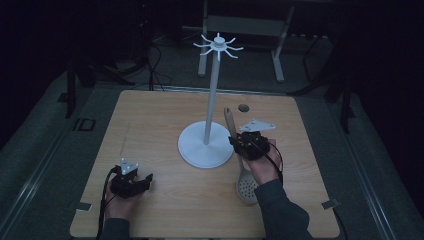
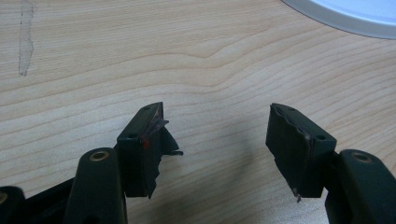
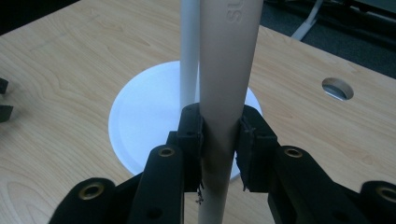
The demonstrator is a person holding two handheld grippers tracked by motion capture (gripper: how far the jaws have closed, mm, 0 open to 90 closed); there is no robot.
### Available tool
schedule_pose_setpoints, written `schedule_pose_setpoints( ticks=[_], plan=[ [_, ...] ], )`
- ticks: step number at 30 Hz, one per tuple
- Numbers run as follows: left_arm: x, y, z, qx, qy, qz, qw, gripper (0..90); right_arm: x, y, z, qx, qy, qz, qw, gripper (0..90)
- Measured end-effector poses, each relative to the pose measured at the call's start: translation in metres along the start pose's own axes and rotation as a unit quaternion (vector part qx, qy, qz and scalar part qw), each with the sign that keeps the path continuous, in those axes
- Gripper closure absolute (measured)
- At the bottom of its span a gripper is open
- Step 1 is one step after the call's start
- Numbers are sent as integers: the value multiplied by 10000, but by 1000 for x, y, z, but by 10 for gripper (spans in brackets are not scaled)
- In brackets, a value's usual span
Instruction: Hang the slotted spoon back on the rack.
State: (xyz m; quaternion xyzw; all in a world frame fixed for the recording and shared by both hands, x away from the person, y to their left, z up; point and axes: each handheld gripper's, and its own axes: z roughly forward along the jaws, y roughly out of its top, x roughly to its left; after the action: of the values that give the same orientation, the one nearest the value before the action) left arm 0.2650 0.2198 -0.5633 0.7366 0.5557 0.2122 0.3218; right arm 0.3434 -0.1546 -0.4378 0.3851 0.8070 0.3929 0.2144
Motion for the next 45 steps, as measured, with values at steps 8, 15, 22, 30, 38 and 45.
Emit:
schedule_pose_setpoints(
  ticks=[8, 15, 22, 30, 38, 45],
  plan=[
    [0, 0, 0, -10, 3, -7, 10000, 379, 2, 6, -4, -146, -14, -15, 9999, 729],
    [0, 0, 0, -3, 2, -4, 10000, 379, 2, 10, -7, -261, -24, -10, 9997, 729],
    [0, 0, 0, -1, 5, -3, 10000, 379, 2, 13, -10, -346, -28, 9, 9994, 729],
    [1, 0, -1, -1, 3, -5, 10000, 379, 3, 19, -14, -440, -36, -9, 9990, 729],
    [0, 0, -1, -5, 9, -6, 10000, 379, 2, 22, -16, -503, -71, -9, 9987, 729],
    [0, 0, 0, -9, 7, -14, 10000, 379, 1, 26, -18, -571, -93, -23, 9983, 729]
  ],
)
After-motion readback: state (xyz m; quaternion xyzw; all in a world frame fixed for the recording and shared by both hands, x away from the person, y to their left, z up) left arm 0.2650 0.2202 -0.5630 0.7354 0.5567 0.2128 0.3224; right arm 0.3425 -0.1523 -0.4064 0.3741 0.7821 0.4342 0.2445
